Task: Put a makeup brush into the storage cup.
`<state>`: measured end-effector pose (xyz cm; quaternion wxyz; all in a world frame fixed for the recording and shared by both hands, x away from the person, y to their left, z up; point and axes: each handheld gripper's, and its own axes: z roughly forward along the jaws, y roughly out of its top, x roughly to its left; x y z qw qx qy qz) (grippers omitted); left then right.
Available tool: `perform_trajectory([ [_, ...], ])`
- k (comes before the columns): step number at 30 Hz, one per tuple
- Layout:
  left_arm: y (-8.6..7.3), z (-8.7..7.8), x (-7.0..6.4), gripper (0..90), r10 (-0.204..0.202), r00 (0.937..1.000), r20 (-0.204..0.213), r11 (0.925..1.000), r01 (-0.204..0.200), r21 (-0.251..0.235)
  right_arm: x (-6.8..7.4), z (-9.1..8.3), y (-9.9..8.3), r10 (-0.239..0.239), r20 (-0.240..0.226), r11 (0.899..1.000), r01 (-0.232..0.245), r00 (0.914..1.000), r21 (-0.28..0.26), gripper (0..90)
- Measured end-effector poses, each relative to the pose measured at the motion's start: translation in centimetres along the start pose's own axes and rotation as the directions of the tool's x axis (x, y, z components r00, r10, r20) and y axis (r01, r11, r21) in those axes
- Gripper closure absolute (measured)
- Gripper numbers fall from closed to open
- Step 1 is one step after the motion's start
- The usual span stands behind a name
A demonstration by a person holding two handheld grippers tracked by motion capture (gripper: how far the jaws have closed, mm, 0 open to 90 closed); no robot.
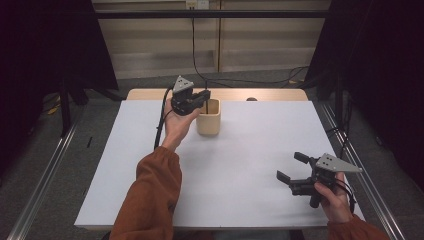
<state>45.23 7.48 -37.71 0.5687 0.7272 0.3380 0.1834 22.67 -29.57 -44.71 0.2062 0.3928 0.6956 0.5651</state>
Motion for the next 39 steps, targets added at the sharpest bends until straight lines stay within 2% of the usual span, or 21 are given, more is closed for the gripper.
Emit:
perform_trajectory([
  [4, -0.2, 0.15, -0.03, 84.4, 0.005, 1.0, 0.004, 1.0, -0.005, 0.005, -0.01, 0.03, -0.01, -0.001, 0.0, 1.0, 0.001, 1.0, 0.002, 0.0],
  [6, -0.29, 0.3, -0.04, 82.2, -0.003, 1.0, 0.008, 0.9999, 0.003, 0.01, 0.0, 0.04, -0.02, -0.002, -0.001, 1.0, 0.002, 1.0, 0.002, 0.0],
  [8, -0.39, 0.44, -0.09, 80.7, 0.01, 0.9999, 0.005, 0.9997, -0.01, 0.022, 0.03, 0.05, -0.04, -0.001, -0.007, 1.0, 0.001, 1.0, 0.004, 0.0],
  [10, -0.45, 0.5, -0.06, 77.8, 0.003, 1.0, 0.006, 0.9999, -0.003, 0.016, 0.03, 0.07, -0.04, -0.003, -0.008, 1.0, 0.003, 1.0, 0.004, 0.0],
  [12, -0.49, 0.59, 0.0, 67.6, -0.003, 1.0, -0.003, 0.9998, 0.003, 0.021, 0.05, 0.07, -0.04, -0.002, -0.009, 1.0, 0.002, 1.0, 0.003, 0.0],
  [16, -0.59, 0.7, -0.1, 55.9, -0.002, 1.0, -0.008, 0.9997, 0.002, 0.023, 0.04, 0.07, -0.05, -0.004, -0.009, 1.0, 0.005, 0.9999, 0.005, 0.0],
  [21, -0.52, 0.68, -0.16, 36.2, -0.007, 0.9997, -0.025, 0.9998, 0.007, 0.018, 0.04, 0.07, -0.05, -0.005, -0.009, 1.0, 0.005, 0.9999, 0.005, 0.0],
  [24, -0.53, 0.65, -0.11, 24.8, -0.025, 0.9993, -0.027, 0.9996, 0.025, 0.011, 0.05, 0.07, -0.04, -0.004, -0.009, 1.0, 0.004, 0.9999, 0.004, 0.0],
  [26, -0.59, 0.71, -0.03, 16.8, -0.034, 0.9994, -0.009, 0.9994, 0.034, 0.002, 0.02, 0.07, -0.05, -0.003, -0.008, 1.0, 0.003, 1.0, 0.003, 0.0],
  [29, -0.52, 0.69, 0.13, 6.9, -0.053, 0.9985, -0.014, 0.9986, 0.053, -0.007, 0.0, 0.06, -0.09, 0.002, -0.004, 1.0, -0.002, 1.0, 0.003, 0.0],
  [32, -0.47, 0.5, 0.25, 2.7, -0.05, 0.9988, 0.0, 0.9987, 0.05, -0.011, -0.05, 0.13, -0.17, -0.002, -0.001, 1.0, 0.002, 1.0, 0.007, 0.0],
  [35, -0.3, 0.26, 0.24, 2.6, -0.042, 0.9991, 0.004, 0.999, 0.042, -0.017, -0.15, 0.02, -0.23, -0.006, 0.011, 1.0, 0.006, 0.9999, 0.006, 0.0],
  [39, -0.36, 0.15, 0.38, 2.7, -0.041, 0.9992, -0.001, 0.9991, 0.041, -0.012, -0.37, 0.01, -0.3, 0.013, 0.014, 1.0, -0.013, 0.9998, 0.005, 0.0],
])
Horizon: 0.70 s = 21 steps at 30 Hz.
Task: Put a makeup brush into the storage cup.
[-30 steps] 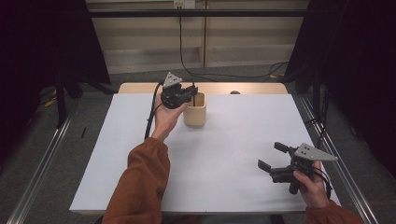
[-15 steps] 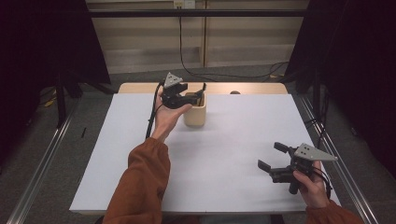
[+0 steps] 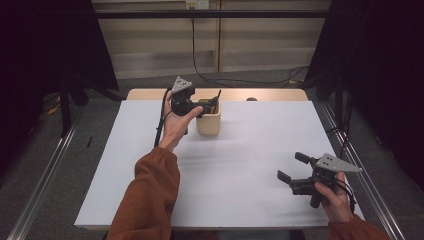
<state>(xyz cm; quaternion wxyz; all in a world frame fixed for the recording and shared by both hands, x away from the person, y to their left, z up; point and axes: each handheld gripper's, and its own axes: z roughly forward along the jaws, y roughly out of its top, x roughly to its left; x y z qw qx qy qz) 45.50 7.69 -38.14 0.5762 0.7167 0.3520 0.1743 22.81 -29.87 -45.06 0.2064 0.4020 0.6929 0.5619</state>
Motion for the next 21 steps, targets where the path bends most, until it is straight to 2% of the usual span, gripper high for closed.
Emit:
perform_trajectory([
  [1, -0.1, 0.0, 0.0, 2.8, 0.002, 1.0, -0.009, 0.9998, -0.002, 0.017, 0.0, 0.0, 0.0, 0.0, 0.0, 1.0, 0.0, 1.0, 0.0, 0.0],
  [9, -0.2, -1.0, -0.3, 3.0, 0.032, 0.9993, 0.017, 0.9995, -0.032, 0.003, -0.1, 0.0, 0.0, -0.002, 0.005, 1.0, 0.002, 1.0, 0.001, 0.0],
  [18, -0.4, -2.4, -0.7, 3.1, 0.037, 0.9993, 0.008, 0.9992, -0.037, -0.013, 0.1, -0.3, 0.1, 0.007, 0.012, 1.0, -0.006, 0.9999, -0.002, 0.1],
  [21, -0.4, -3.0, -1.0, 3.1, 0.054, 0.9985, 0.009, 0.9985, -0.054, -0.007, 0.2, -0.3, 0.2, 0.009, 0.017, 1.0, -0.009, 0.9998, -0.007, 0.1],
])
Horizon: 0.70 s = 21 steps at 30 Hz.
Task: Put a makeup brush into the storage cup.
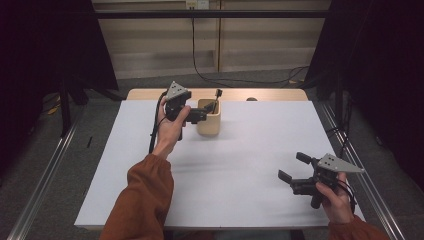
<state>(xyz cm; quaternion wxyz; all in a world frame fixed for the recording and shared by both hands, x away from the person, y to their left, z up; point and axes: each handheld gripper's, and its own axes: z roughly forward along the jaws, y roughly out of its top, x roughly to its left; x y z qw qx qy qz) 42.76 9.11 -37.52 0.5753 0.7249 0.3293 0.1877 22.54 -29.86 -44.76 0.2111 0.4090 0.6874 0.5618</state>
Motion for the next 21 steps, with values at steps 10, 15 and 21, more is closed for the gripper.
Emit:
perform_trajectory([
  [10, -0.3, -3.1, -0.1, 3.0, 0.0, 0.9995, -0.031, 0.9991, -0.001, -0.042, 0.0, 0.1, 0.0, -0.01, 0.007, 1.0, 0.01, 0.9999, 0.006, 0.0],
  [15, -1.1, -4.4, 0.3, 2.2, -0.022, 0.9993, -0.029, 0.9988, 0.021, -0.045, 0.0, 0.0, 0.0, -0.016, 0.016, 1.0, 0.016, 0.9997, 0.007, 0.0],
  [21, -2.0, -5.8, -0.1, 1.9, 0.004, 0.9995, -0.031, 0.9994, -0.005, -0.034, 0.0, 0.1, 0.0, -0.012, 0.016, 1.0, 0.012, 0.9998, 0.005, 0.1],
])
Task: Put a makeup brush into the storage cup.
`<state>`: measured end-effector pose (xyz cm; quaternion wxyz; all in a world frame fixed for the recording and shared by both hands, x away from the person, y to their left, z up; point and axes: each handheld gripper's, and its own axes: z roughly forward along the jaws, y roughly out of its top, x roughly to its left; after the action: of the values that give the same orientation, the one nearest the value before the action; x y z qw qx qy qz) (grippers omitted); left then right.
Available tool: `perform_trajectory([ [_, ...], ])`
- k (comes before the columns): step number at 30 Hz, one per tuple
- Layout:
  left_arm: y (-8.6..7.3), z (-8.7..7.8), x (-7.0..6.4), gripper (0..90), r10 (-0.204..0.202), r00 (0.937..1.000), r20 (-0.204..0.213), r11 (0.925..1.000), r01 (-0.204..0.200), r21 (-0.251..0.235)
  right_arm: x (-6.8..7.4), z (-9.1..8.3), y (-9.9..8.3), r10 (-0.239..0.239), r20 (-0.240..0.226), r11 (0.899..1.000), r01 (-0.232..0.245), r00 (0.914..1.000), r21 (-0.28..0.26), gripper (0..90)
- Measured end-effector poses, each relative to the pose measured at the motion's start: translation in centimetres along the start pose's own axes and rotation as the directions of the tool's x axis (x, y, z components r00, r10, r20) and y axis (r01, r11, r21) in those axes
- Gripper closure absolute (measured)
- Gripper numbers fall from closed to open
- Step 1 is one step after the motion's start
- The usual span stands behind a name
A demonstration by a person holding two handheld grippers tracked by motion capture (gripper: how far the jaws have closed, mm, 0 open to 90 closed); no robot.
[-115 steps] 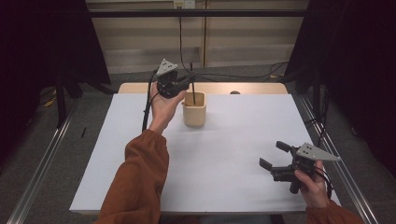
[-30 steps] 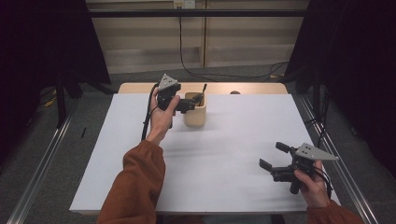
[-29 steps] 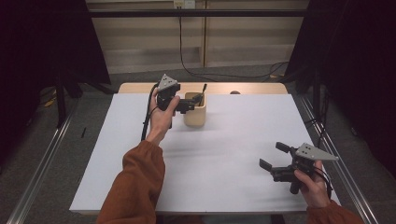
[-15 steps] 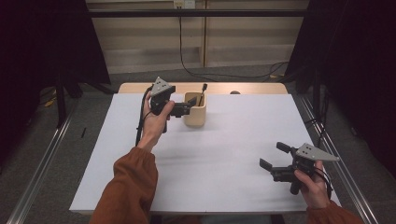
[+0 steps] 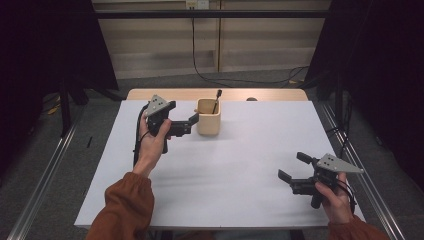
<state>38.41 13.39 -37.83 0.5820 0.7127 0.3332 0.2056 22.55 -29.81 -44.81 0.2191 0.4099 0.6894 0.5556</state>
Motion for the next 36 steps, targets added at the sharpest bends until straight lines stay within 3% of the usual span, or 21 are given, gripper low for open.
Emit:
perform_trajectory([
  [3, -0.3, -0.7, -0.7, 2.2, 0.007, 0.9998, -0.02, 1.0, -0.007, -0.007, 0.0, 0.0, 0.0, -0.001, 0.001, 1.0, 0.001, 1.0, 0.0, 0.1],
  [8, -0.8, -1.9, -1.6, 1.6, 0.02, 0.9997, -0.011, 0.9996, -0.021, -0.018, -0.1, -0.2, 0.0, -0.002, 0.02, 1.0, 0.002, 0.9998, -0.007, 0.5],
  [14, -2.3, -4.2, -1.8, 1.5, -0.024, 0.9995, -0.02, 0.9995, 0.023, -0.019, -0.2, -0.2, 0.0, 0.0, 0.023, 1.0, 0.0, 0.9997, -0.01, 0.8],
  [17, -2.9, -5.5, -2.1, 1.3, -0.002, 0.9997, -0.025, 0.9999, 0.002, -0.012, -0.3, -0.3, 0.0, 0.001, 0.027, 1.0, -0.001, 0.9996, -0.016, 0.8],
  [20, -3.4, -6.6, -2.0, 1.4, -0.023, 0.9991, -0.034, 0.9994, 0.022, -0.027, -0.3, -0.3, 0.0, 0.006, 0.029, 1.0, -0.005, 0.9996, -0.018, 1.1],
  [26, -4.6, -8.7, -2.4, 1.4, -0.019, 0.999, -0.04, 0.9998, 0.019, 0.002, -0.3, -0.3, 0.0, -0.004, 0.025, 1.0, 0.004, 0.9997, -0.014, 1.0],
  [29, -5.1, -9.6, -2.4, 1.4, -0.019, 0.9987, -0.047, 0.9998, 0.018, -0.006, -0.2, -0.3, 0.0, -0.001, 0.029, 1.0, 0.002, 0.9996, -0.016, 0.6],
  [36, -7.6, -11.0, -3.5, 2.0, -0.054, 0.9959, -0.073, 0.9979, 0.056, 0.031, -0.3, -0.3, 0.0, -0.002, 0.027, 1.0, 0.002, 0.9996, -0.014, 0.5],
])
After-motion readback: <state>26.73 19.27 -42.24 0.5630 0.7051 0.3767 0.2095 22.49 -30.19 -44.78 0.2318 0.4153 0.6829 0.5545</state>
